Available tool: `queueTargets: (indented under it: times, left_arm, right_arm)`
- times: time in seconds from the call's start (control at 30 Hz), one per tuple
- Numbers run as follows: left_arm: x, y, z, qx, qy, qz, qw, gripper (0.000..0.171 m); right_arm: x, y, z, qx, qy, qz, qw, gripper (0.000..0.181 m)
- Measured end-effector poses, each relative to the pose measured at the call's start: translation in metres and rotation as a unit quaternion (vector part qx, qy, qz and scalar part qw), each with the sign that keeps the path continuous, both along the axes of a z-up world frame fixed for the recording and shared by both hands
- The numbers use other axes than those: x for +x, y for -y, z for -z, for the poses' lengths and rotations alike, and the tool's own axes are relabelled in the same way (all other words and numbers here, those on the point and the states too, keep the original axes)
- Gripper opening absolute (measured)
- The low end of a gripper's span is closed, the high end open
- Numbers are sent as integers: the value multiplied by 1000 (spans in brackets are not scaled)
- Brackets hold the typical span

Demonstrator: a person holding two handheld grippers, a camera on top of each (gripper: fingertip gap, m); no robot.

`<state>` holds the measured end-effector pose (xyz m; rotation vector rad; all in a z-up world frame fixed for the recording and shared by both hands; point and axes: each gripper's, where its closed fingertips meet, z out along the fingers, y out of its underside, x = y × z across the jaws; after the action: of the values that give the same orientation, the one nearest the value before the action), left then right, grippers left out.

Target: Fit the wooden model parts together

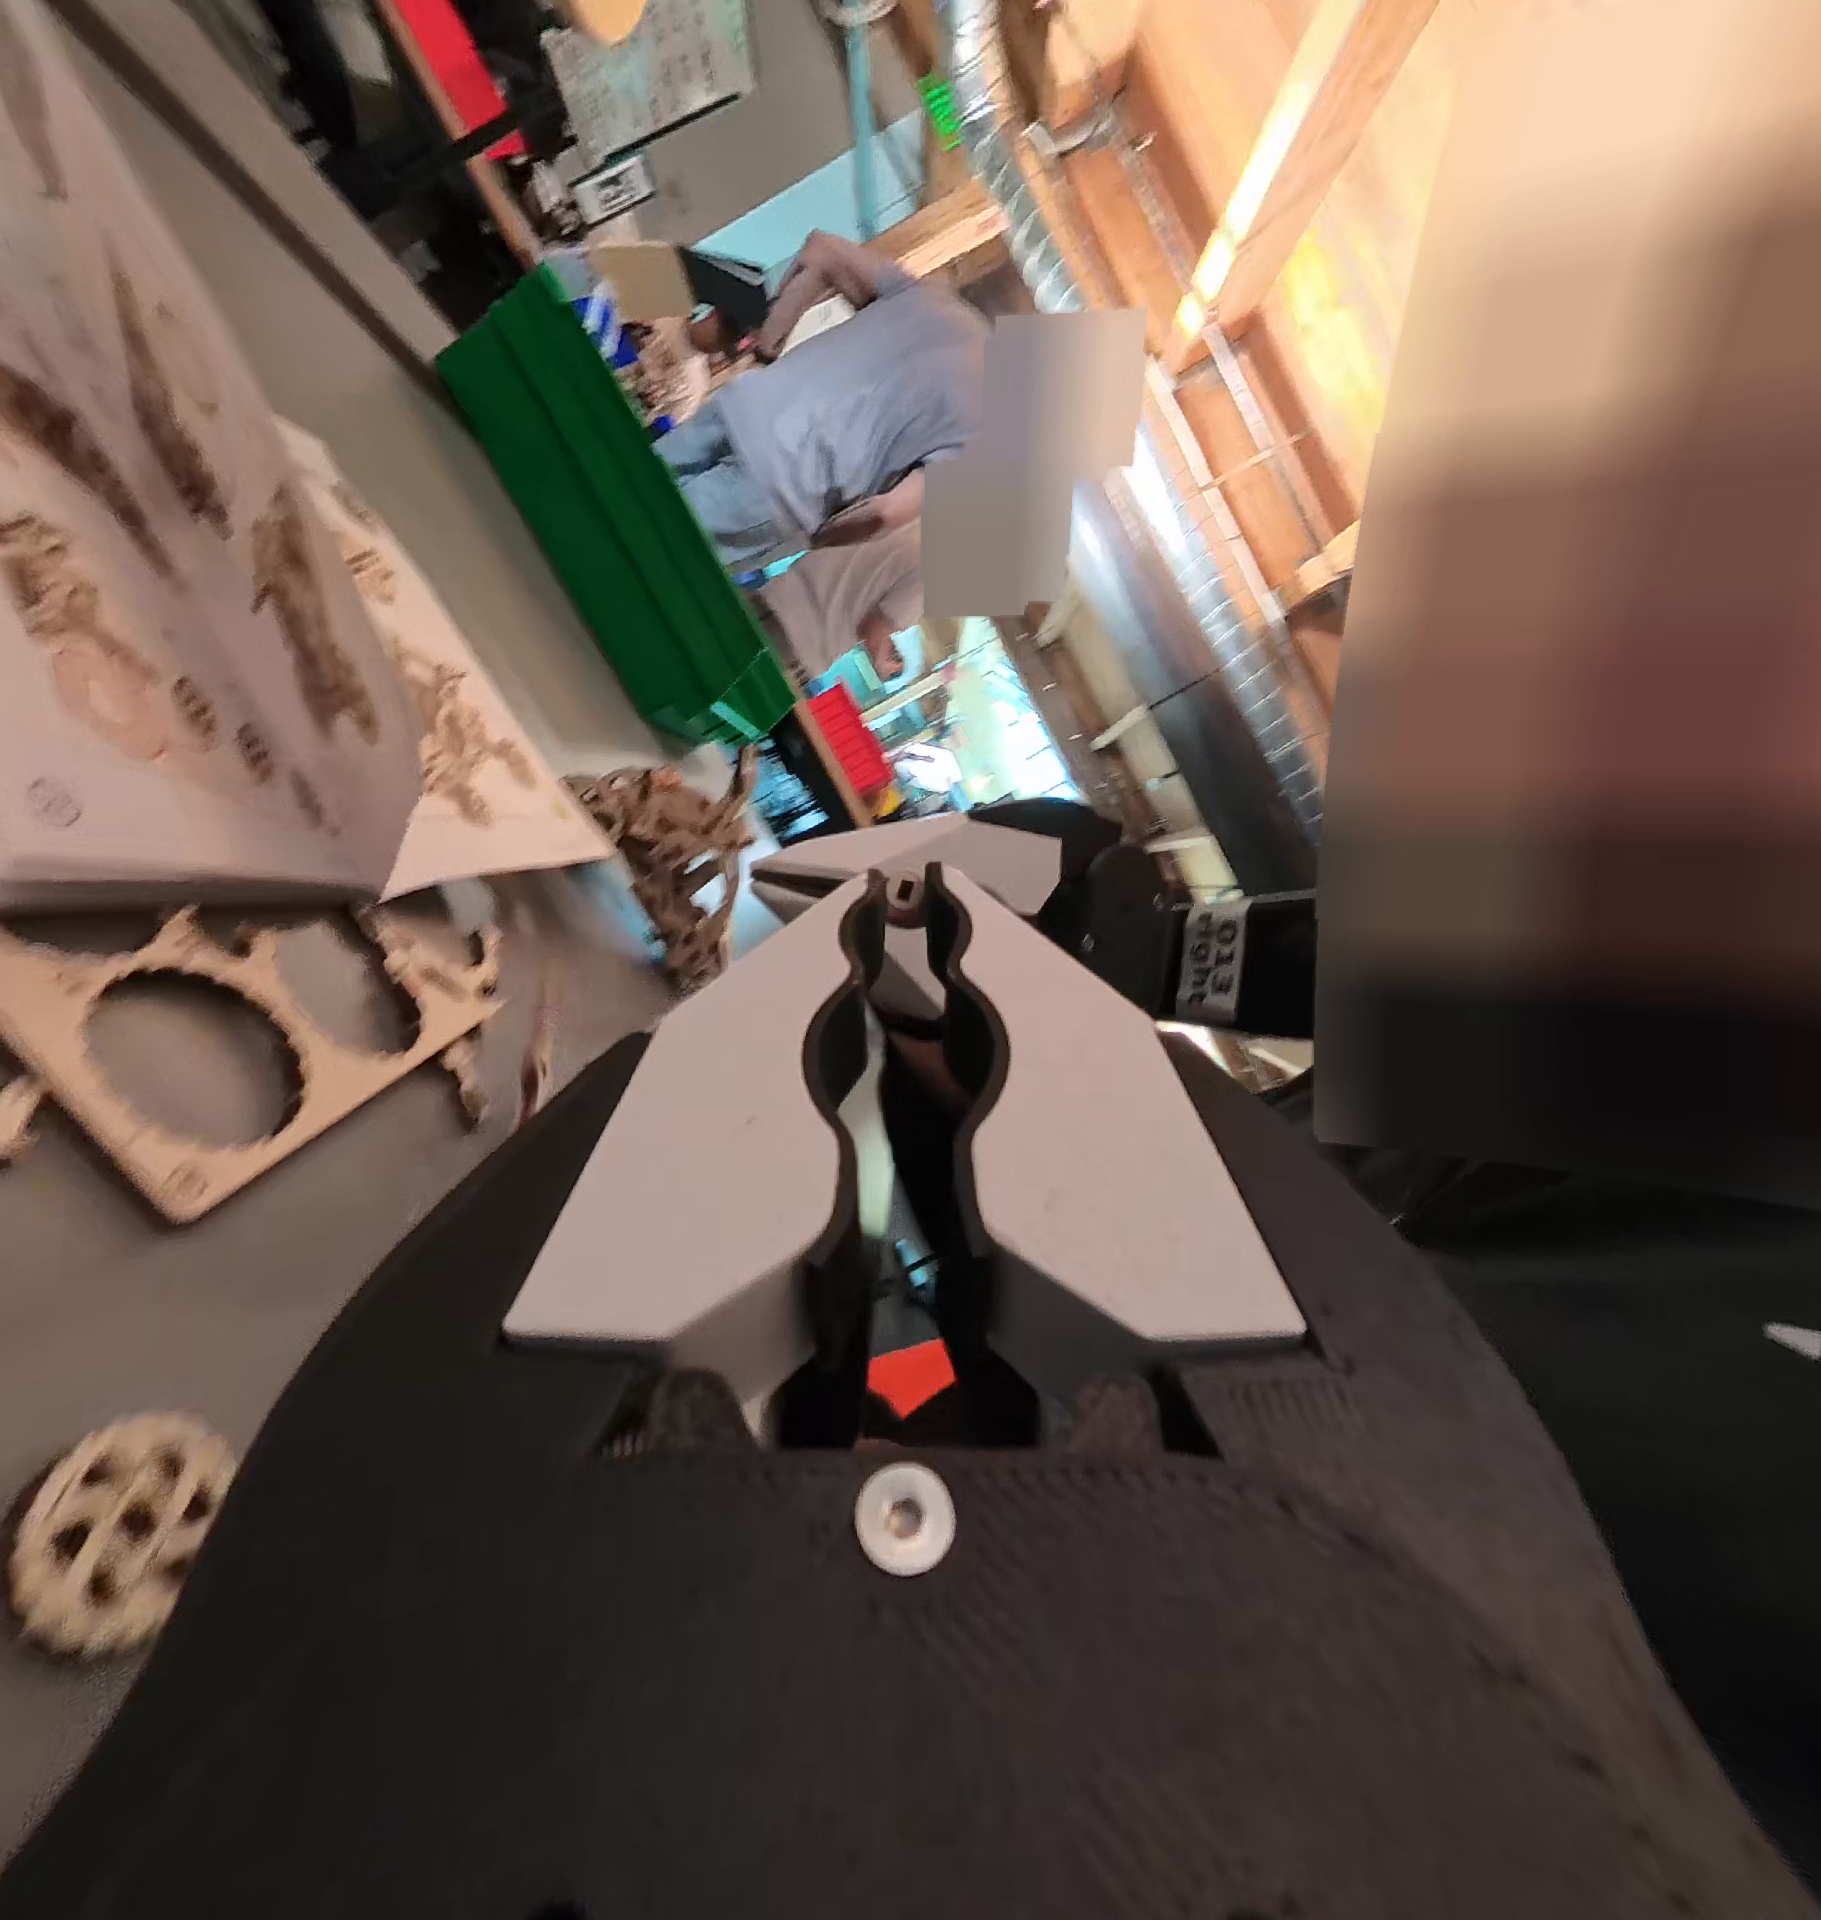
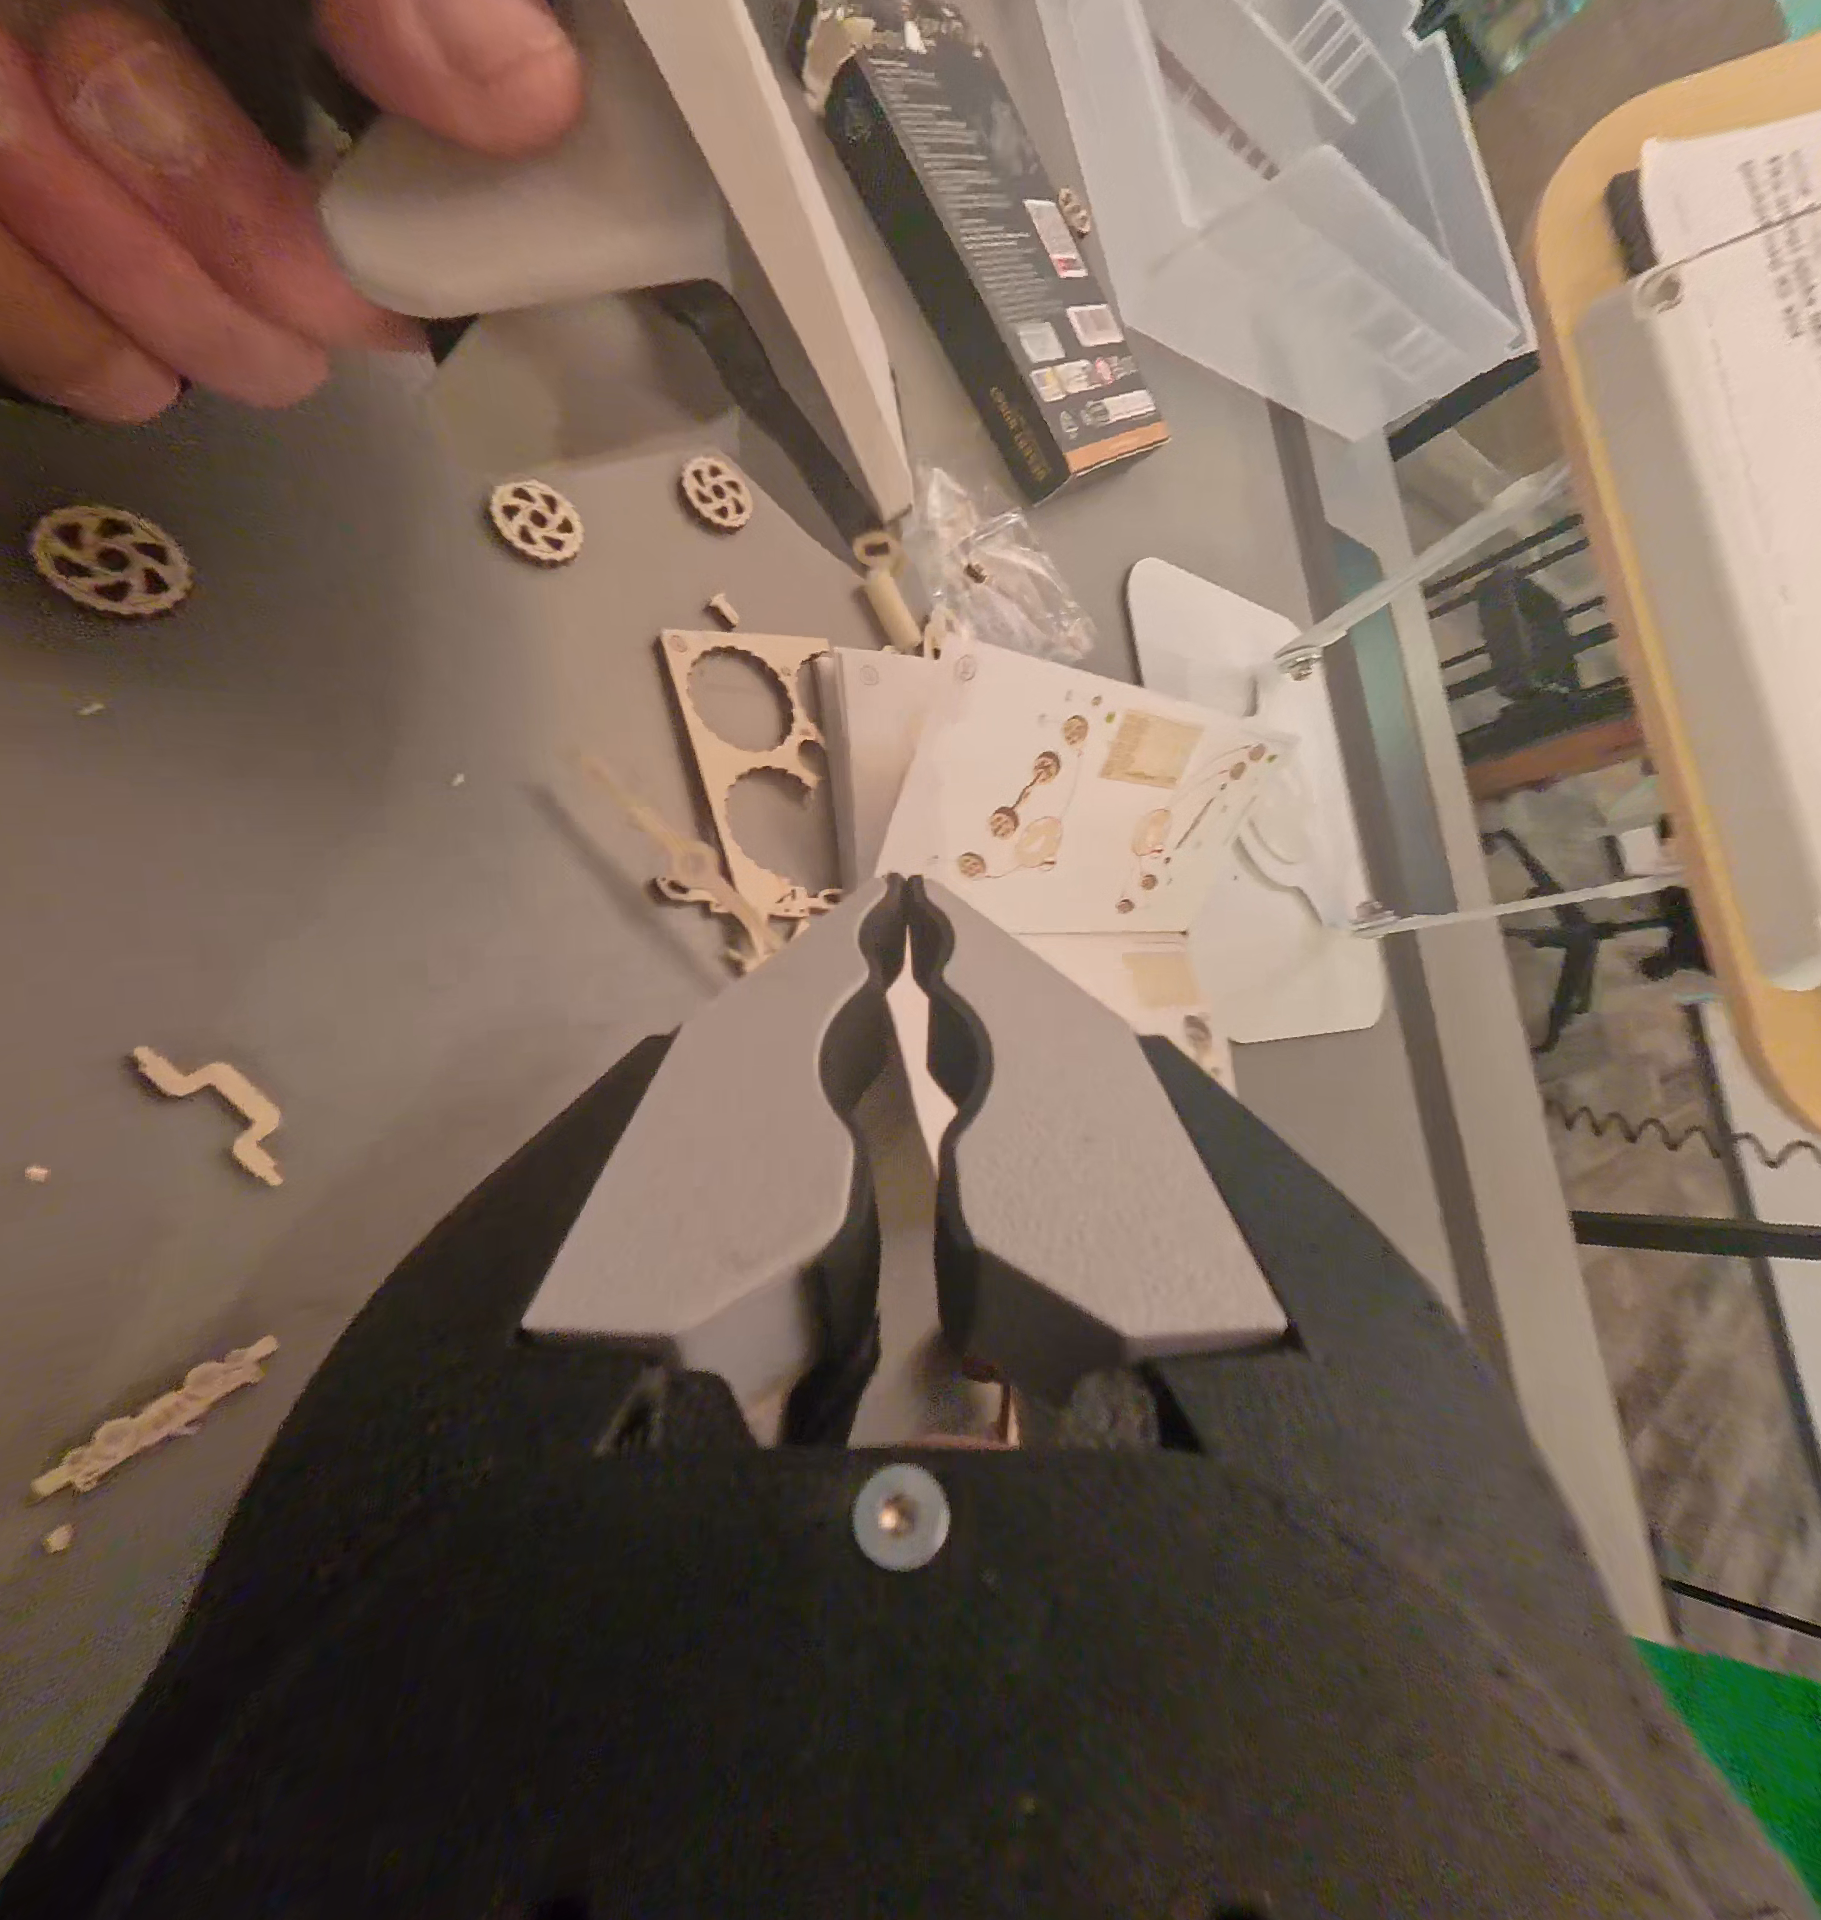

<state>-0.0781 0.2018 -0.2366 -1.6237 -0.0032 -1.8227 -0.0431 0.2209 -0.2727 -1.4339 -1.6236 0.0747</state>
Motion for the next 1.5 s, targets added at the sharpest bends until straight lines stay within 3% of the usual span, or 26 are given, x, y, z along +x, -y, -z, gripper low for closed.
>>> queueTargets:
  times: [0.17, 0.23, 0.4, 0.53, 0.6, 0.7, 0.9, 1.0, 1.2, 1.37, 1.5]
  left_arm:
    - [-22, 8, 9, 1, -39, -21, 999, 4]
    - [-32, 10, 10, 4, -54, -34, 998, 4]
    - [-52, 15, 18, -8, -78, -59, 995, 4]
    - [-68, 18, 33, -4, -162, -72, 984, 4]
    - [-77, 16, 43, 6, -229, -75, 970, 4]
    - [-95, 14, 66, 26, -361, -79, 929, 4]
    - [-127, 1, 91, 15, -475, -94, 875, 4]
    - [-130, -2, 98, 9, -490, -84, 868, 5]
    - [-129, -4, 94, 28, -504, -92, 858, 21]
    - [-112, 0, 86, 60, -510, -79, 854, 22]
    - [-90, 4, 79, 85, -497, -62, 861, 21]
  right_arm:
    - [1, 11, 16, -85, -12, -17, 996, 0]
    - [2, 12, 24, -110, 3, -27, 994, 13]
    - [0, 10, 29, -136, 27, -52, 989, 16]
    - [-7, 12, 38, -155, 53, -84, 983, 18]
    - [-11, 12, 44, -164, 66, -92, 980, 20]
    - [-20, 15, 51, -199, 68, -100, 973, 22]
    - [-28, 12, 61, -268, 58, -85, 958, 19]
    - [-27, 9, 65, -281, 61, -87, 954, 17]
    - [-28, 5, 72, -293, 77, -92, 948, 18]
    - [-26, 4, 80, -263, 141, -86, 951, 17]
    - [-26, 4, 79, -271, 148, -83, 947, 13]
